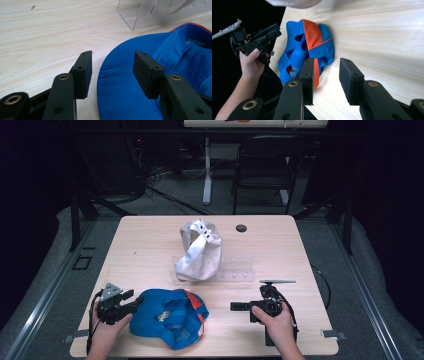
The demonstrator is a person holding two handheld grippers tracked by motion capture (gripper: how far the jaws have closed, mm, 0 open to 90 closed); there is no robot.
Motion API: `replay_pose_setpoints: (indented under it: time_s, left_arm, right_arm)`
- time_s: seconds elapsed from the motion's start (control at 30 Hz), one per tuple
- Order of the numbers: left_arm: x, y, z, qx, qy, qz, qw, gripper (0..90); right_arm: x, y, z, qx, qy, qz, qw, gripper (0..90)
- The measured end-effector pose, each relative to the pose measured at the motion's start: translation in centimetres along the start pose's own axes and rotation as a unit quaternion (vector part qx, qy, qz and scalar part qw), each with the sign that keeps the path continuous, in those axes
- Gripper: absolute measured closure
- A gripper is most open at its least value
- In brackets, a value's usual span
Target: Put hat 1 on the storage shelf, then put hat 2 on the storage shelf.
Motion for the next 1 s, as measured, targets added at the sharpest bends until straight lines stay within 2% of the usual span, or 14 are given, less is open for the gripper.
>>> replay_pose_setpoints:
  time_s: [0.17, 0.37, 0.5, 0.53, 0.63, 0.7, 0.73, 0.87, 0.9, 0.93, 1.0]
  left_arm:
    - [0.1, -0.5, 0.3, 0.000, -0.003, -0.006, 1.0000, 50.2]
    - [0.6, -1.5, 1.2, 0.003, -0.010, -0.018, 0.9998, 50.2]
    - [0.9, -2.4, 1.9, 0.000, -0.017, -0.028, 0.9995, 50.2]
    - [1.0, -2.6, 2.0, 0.003, -0.017, -0.031, 0.9994, 50.2]
    - [1.2, -3.2, 2.4, 0.000, -0.025, -0.036, 0.9991, 50.2]
    - [1.3, -3.5, 2.6, -0.002, -0.028, -0.040, 0.9988, 50.1]
    - [1.4, -3.6, 2.7, -0.001, -0.028, -0.043, 0.9987, 50.1]
    - [1.5, -4.0, 3.1, -0.003, -0.033, -0.048, 0.9983, 50.1]
    - [1.5, -4.1, 3.1, 0.002, -0.032, -0.050, 0.9982, 50.1]
    - [1.5, -4.2, 3.1, 0.000, -0.033, -0.051, 0.9981, 50.1]
    - [1.6, -4.2, 3.2, -0.002, -0.035, -0.051, 0.9981, 50.1]
  right_arm:
    - [-0.1, 1.8, 0.4, 0.014, -0.010, -0.008, 0.9998, 65.0]
    - [0.3, 4.4, 0.6, 0.047, -0.023, 0.003, 0.9986, 62.7]
    - [0.4, 6.0, 0.6, 0.077, -0.038, -0.003, 0.9963, 61.9]
    - [0.5, 6.5, 0.7, 0.076, -0.035, -0.008, 0.9964, 61.9]
    - [0.6, 7.3, 0.7, 0.096, -0.036, -0.006, 0.9947, 62.1]
    - [0.7, 7.9, 0.8, 0.103, -0.032, -0.018, 0.9940, 62.2]
    - [0.7, 8.2, 0.8, 0.116, -0.039, -0.015, 0.9924, 62.2]
    - [0.9, 9.3, 1.1, 0.134, -0.040, -0.012, 0.9901, 62.2]
    - [0.9, 9.6, 1.2, 0.132, -0.037, -0.020, 0.9903, 62.3]
    - [0.9, 9.7, 1.2, 0.143, -0.042, -0.015, 0.9886, 62.2]
    - [0.9, 10.4, 1.5, 0.139, -0.041, -0.015, 0.9893, 62.3]
Point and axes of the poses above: each handheld gripper's, and its own axes: y roughly forward along the jaws, z roughly out of its underside, x roughly to its left, the point moved 1 cm from there along y, roughly forward along the jaws
